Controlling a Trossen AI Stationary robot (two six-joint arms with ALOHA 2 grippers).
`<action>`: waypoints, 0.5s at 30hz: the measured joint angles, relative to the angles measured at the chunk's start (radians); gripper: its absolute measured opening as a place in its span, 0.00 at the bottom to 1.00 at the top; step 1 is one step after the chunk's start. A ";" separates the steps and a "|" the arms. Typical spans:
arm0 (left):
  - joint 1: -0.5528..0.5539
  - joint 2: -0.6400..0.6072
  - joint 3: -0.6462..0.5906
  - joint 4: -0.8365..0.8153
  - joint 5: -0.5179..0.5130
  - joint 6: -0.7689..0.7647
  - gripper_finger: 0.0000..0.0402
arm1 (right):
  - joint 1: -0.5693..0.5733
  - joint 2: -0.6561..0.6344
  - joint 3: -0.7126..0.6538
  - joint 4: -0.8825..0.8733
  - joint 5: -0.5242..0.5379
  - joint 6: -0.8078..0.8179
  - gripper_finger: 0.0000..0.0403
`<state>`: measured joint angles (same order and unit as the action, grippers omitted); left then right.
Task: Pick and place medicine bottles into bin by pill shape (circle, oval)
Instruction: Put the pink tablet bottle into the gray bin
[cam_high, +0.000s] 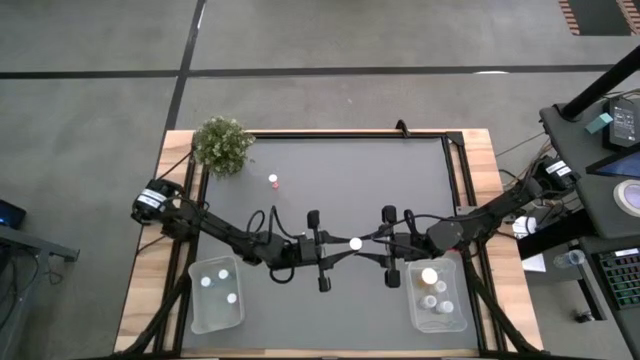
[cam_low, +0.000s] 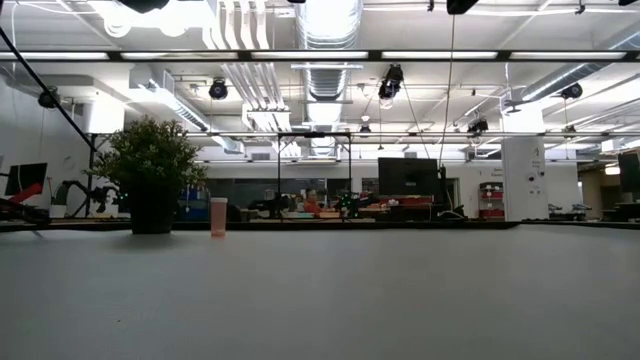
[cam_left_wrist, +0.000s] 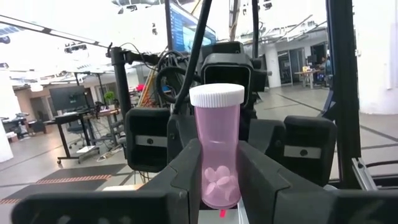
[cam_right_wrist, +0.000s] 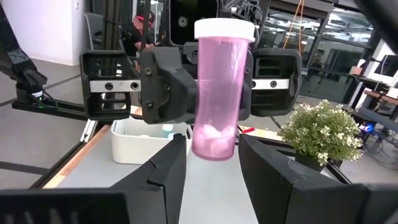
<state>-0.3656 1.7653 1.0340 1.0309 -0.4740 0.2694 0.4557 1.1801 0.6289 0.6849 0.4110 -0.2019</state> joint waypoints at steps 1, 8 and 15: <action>0.000 0.000 0.000 -0.001 0.000 0.000 0.16 | 0.000 0.000 0.000 0.000 0.000 0.003 0.33; 0.000 0.000 -0.004 -0.001 0.001 -0.001 0.16 | 0.000 0.000 -0.001 0.007 0.000 0.010 0.29; 0.004 0.000 -0.002 0.005 0.002 -0.001 0.16 | 0.000 0.000 -0.001 0.027 0.000 0.049 0.23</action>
<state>-0.3614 1.7653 1.0320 1.0356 -0.4725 0.2683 0.4557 1.1801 0.6281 0.7115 0.4114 -0.1532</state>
